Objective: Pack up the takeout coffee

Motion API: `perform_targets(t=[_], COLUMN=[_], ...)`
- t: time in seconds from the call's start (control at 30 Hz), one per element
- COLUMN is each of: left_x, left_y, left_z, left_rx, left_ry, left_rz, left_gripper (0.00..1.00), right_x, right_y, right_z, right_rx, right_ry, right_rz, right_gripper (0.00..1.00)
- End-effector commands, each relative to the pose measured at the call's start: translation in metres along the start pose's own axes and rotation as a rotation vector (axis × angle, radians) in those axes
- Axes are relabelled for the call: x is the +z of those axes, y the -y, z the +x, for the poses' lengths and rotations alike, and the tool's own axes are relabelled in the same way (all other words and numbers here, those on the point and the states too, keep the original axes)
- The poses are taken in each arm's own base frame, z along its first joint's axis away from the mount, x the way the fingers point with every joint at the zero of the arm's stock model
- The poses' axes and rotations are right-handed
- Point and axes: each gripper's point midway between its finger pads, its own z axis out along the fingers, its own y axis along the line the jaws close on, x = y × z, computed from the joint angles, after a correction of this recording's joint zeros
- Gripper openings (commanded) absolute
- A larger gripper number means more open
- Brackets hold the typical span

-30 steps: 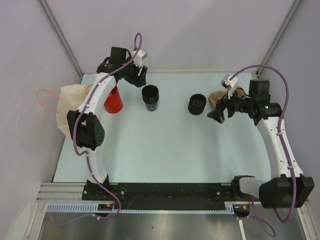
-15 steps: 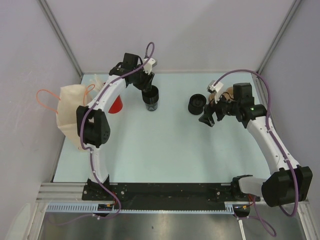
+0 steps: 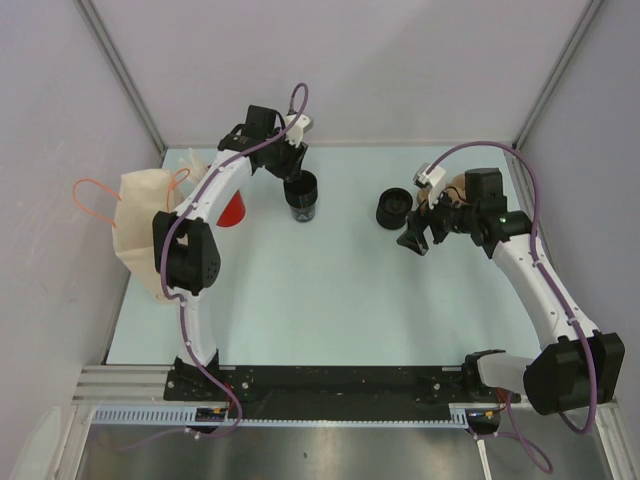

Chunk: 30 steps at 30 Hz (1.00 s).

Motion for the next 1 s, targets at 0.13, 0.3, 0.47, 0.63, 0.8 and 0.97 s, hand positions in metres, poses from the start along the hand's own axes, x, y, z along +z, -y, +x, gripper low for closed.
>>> perform_targets(t=[0.13,0.3,0.47,0.63,0.8,0.97], left_x=[0.0064,0.0092,0.0087,0.0078,0.0073,0.0043], left_y=[-0.0085,-0.0089,-0.0086,-0.0084,-0.01,-0.0118], left_z=[0.0046,0.0064,0.0072,0.0054,0.007,0.0047], left_rx=[-0.01,-0.014,-0.013,-0.013,-0.012,-0.012], left_ry=[-0.017,-0.02,-0.023,-0.018,-0.023,-0.016], left_rz=[-0.038,-0.038,-0.037,-0.041,-0.047,-0.057], left_gripper=[0.45,0.43,0.34,0.33,0.32,0.32], right_x=[-0.0035,-0.0043,-0.0044,-0.0041,-0.0044,-0.0048], right_y=[-0.0037,-0.0043,-0.0044,-0.0036,-0.005,-0.004], right_z=[-0.0112,-0.012,-0.0111,-0.0097,-0.0101,-0.0099], right_rx=[-0.049,-0.05,-0.046,-0.047,-0.046,-0.046], right_ry=[0.039,0.043,0.041,0.038,0.04,0.04], right_rz=[0.002,0.0,-0.001,0.001,-0.005,-0.002], right_gripper=[0.94,0.94,0.94,0.94,0.94,0.94])
